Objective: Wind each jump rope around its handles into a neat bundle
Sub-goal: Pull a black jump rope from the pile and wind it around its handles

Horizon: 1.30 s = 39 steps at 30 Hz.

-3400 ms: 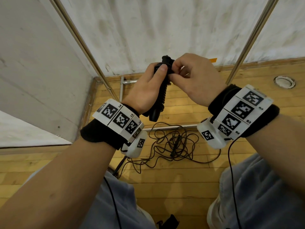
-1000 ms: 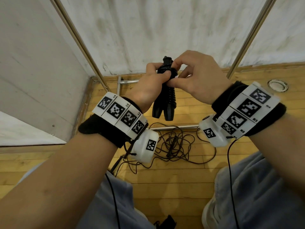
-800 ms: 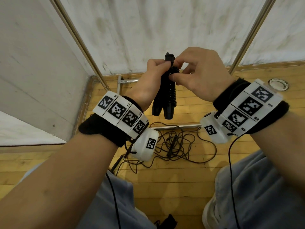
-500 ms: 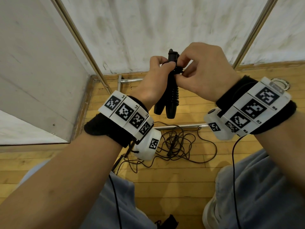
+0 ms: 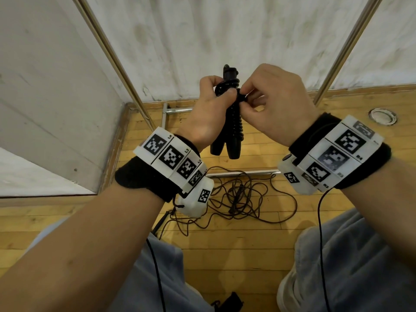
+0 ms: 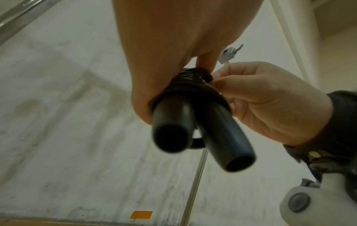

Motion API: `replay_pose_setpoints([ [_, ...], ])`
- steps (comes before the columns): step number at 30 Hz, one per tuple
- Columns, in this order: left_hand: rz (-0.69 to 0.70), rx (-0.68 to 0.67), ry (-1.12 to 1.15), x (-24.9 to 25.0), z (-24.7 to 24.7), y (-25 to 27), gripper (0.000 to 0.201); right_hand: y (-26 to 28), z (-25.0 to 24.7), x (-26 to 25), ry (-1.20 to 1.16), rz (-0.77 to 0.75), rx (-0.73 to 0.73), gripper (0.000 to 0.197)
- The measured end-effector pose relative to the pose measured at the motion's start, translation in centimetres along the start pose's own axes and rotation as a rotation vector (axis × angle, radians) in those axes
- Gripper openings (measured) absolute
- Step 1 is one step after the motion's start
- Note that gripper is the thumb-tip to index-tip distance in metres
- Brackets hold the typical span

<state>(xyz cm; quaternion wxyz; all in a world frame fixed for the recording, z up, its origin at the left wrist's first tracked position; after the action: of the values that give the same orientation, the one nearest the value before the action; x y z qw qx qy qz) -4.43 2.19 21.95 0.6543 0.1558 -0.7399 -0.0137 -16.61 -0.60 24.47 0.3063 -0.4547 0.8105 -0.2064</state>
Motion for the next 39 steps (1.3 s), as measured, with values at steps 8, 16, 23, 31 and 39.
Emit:
replay_pose_setpoints([
  [8,0.219,0.056,-0.151,0.3,-0.4,0.1,0.024,-0.4,0.6,1.6,-0.402,0.285,0.095,0.008],
  [16,0.365,0.153,-0.437,0.3,-1.2,-0.3,0.062,0.7,2.8,2.4,-1.027,0.756,0.185,0.020],
  [23,0.384,0.230,-0.419,1.0,-0.7,-0.3,0.053,0.1,2.8,3.1,-0.793,0.785,0.246,0.020],
  [31,0.368,0.331,-0.320,1.4,-2.2,0.1,0.046,-1.0,2.4,1.2,-0.996,0.711,0.262,0.022],
  [39,0.335,0.301,-0.224,1.4,-2.1,0.8,0.033,-1.0,2.5,2.9,-1.021,0.887,0.350,0.018],
])
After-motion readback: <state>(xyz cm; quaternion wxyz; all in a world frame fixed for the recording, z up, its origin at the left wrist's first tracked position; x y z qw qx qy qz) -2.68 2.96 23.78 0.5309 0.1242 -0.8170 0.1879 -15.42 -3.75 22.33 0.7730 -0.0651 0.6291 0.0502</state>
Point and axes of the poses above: each hand's wrist, its own y-axis away from the middle knuckle, its own z-axis out of the palm, x = y × z, the point moved 4 cm from there along -y, towards the middle knuckle, and after that the axes turned 11 degrees about -z, right-handed, at the moved point
